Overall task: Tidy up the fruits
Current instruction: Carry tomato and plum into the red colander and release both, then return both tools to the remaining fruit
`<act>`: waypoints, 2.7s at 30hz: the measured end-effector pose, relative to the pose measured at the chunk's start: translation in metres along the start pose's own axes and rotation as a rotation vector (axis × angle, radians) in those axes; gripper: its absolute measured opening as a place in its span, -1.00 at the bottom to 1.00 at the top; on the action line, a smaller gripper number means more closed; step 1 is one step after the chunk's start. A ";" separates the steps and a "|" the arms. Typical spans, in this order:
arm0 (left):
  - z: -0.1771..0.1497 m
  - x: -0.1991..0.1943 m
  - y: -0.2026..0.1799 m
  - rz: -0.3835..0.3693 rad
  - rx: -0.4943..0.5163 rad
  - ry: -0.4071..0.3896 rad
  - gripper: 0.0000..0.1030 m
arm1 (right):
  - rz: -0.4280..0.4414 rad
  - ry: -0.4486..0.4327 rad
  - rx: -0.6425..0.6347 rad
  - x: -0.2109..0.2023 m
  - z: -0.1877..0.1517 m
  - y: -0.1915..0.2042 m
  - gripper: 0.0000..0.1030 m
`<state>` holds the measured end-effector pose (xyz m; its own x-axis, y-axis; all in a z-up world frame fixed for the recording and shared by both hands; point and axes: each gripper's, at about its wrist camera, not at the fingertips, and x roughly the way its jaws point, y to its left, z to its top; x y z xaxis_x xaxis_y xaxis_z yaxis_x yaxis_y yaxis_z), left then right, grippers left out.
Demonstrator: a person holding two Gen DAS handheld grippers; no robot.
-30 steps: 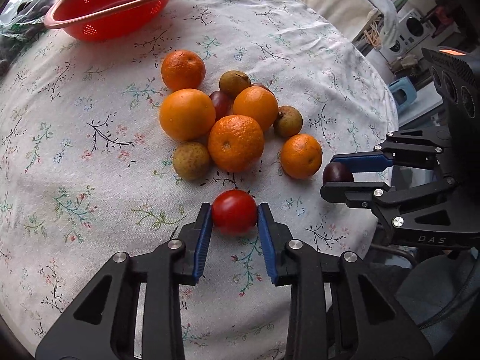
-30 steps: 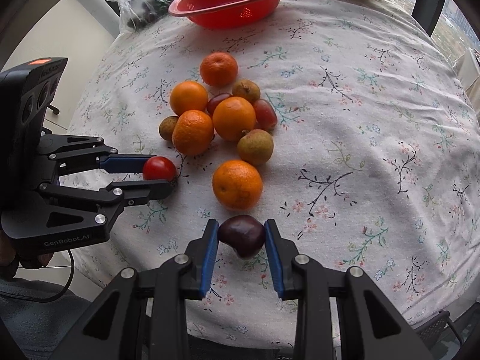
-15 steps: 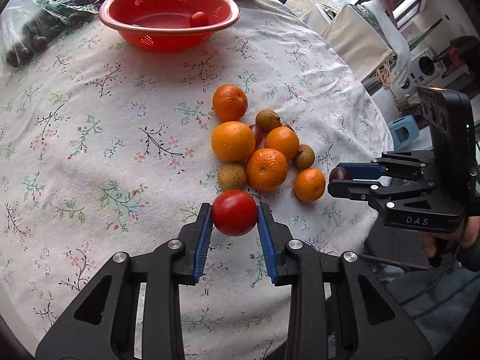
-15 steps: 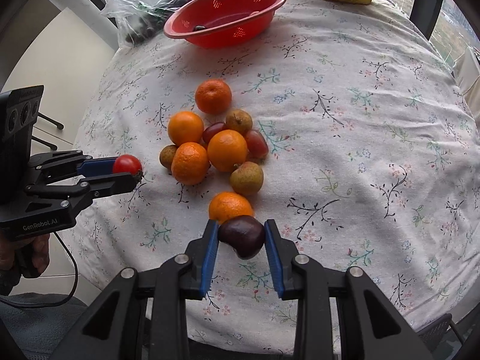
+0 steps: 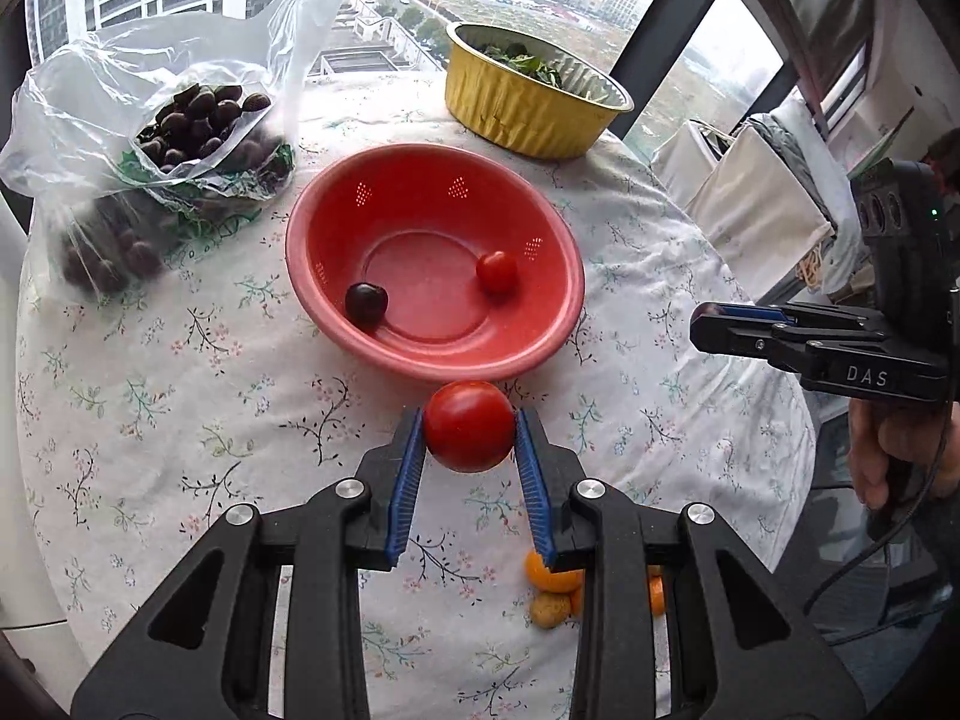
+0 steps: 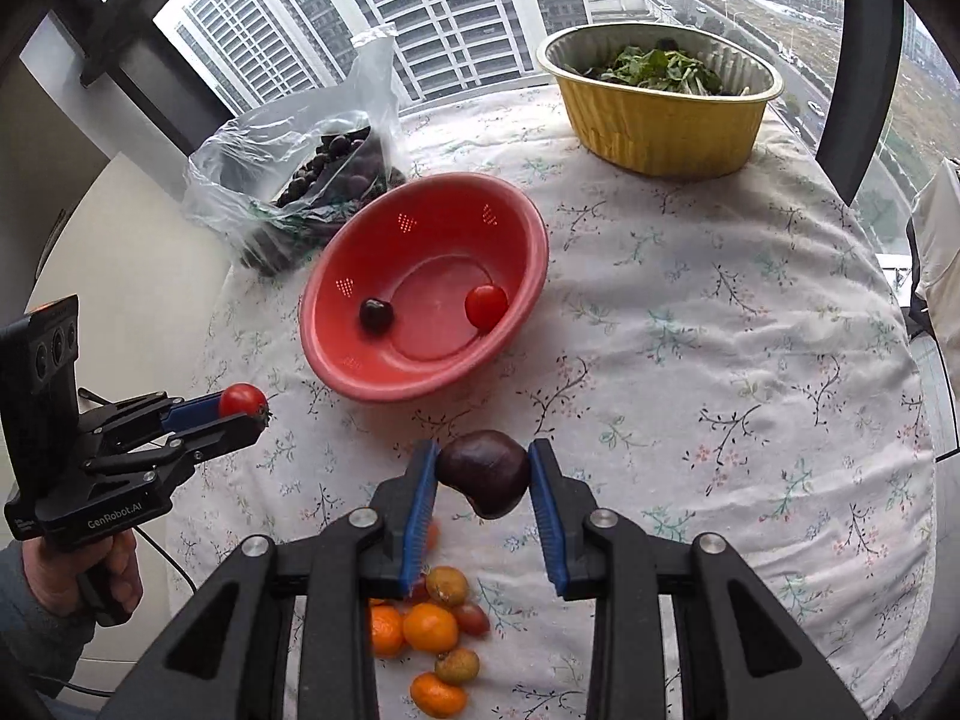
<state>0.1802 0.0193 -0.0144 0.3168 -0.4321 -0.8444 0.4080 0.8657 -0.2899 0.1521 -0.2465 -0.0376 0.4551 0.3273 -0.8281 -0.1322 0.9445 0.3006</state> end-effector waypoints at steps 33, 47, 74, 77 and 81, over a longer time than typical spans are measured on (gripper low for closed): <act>0.067 0.132 0.007 0.081 -0.028 0.127 -0.25 | -0.013 0.205 -0.220 0.167 0.107 0.046 -0.33; 0.058 0.096 -0.002 0.083 -0.045 0.072 0.49 | -0.028 0.143 -0.210 0.140 0.108 0.046 0.01; -0.153 0.011 -0.028 0.116 0.168 0.137 0.99 | -0.090 0.143 -0.030 0.011 -0.160 0.013 0.52; -0.159 0.007 -0.035 0.118 0.198 0.123 0.99 | -0.092 0.144 -0.020 0.015 -0.168 0.018 0.52; -0.162 0.001 -0.042 0.110 0.209 0.117 0.99 | -0.092 0.133 -0.019 0.018 -0.174 0.022 0.52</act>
<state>0.0250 0.0238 -0.0759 0.2730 -0.2957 -0.9155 0.5484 0.8296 -0.1044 0.0046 -0.2147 -0.1279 0.3460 0.2384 -0.9074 -0.1124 0.9707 0.2122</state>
